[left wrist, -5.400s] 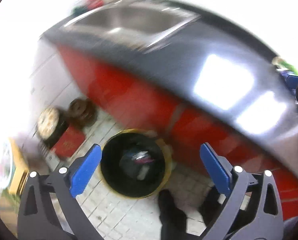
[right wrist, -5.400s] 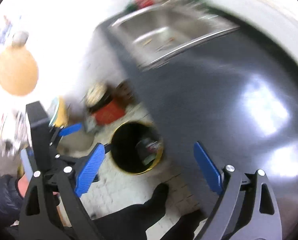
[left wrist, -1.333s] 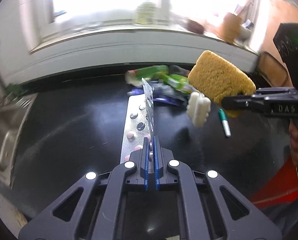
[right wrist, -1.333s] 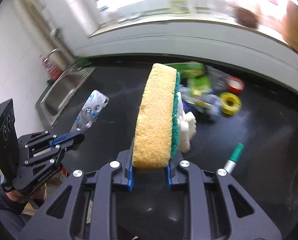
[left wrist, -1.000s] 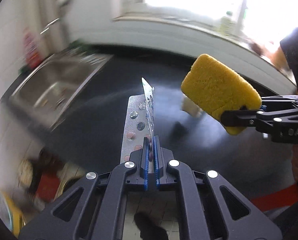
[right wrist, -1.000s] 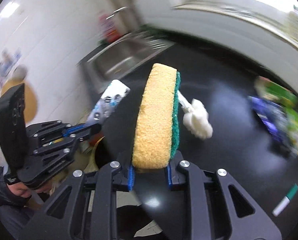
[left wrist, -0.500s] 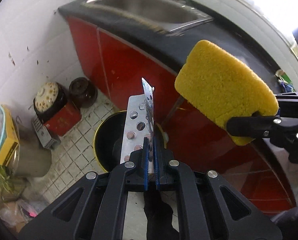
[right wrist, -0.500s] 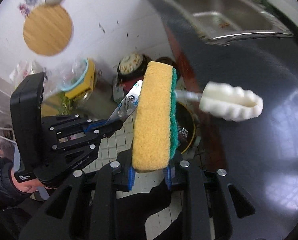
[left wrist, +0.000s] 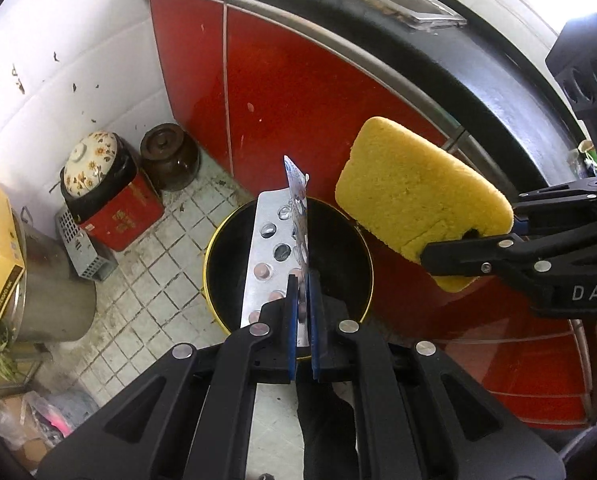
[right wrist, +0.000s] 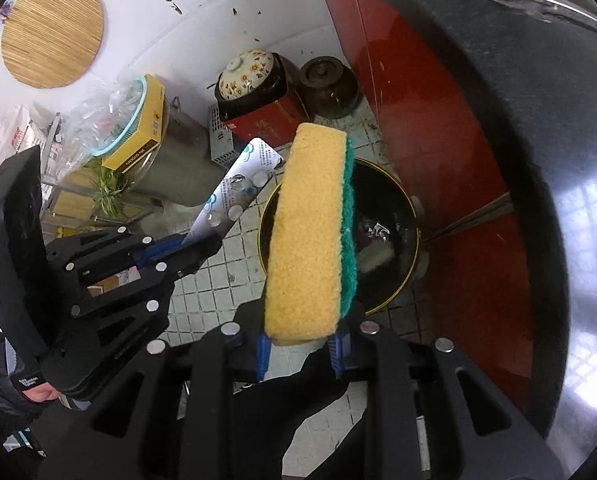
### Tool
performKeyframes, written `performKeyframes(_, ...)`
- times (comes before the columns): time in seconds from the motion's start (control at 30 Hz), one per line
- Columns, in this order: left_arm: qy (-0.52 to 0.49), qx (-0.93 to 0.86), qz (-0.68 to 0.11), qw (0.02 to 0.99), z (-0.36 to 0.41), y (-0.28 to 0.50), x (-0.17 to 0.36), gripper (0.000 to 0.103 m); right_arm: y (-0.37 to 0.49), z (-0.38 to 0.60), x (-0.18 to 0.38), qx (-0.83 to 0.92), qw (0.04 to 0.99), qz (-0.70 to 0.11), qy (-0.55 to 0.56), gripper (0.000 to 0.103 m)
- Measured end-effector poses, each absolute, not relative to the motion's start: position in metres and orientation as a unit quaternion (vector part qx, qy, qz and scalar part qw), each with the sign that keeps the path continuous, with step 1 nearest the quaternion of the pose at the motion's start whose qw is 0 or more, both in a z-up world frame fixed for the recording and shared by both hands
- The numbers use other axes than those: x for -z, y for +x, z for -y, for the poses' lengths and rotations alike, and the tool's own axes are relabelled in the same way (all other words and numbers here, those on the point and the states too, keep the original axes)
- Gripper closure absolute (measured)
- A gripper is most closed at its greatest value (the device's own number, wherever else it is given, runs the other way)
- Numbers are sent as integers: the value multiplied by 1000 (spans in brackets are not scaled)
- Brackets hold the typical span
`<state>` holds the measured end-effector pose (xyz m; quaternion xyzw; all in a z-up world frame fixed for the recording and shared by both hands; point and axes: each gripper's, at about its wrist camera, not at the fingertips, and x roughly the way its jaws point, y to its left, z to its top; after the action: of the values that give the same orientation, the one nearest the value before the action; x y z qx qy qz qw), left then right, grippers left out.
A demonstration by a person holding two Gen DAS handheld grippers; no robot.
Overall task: Collect trash
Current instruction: 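Carry the blister pack and sponge to the bin and open both tools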
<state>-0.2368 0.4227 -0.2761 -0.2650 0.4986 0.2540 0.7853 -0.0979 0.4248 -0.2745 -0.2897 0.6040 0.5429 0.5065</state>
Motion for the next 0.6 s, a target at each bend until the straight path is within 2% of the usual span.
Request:
performKeyframes(0.47,-275,-245,-500,784,-434,-231,291,99,-94,-432,284,-533,508,-608,-298,79)
performKeyframes(0.53,-277,-242,-504,781,-436,-229,294,95,-89,-434,286,-521,516,-613,-295,64)
performKeyframes(0.57,-273,-245,-508,779,-437,-228,296,89,-86,-435,286,-518,519,-615,-291,36)
performKeyframes(0.6,-271,-250,-512,776,-438,-228,298,60,-83,-436,284,-517,524,-614,-285,25)
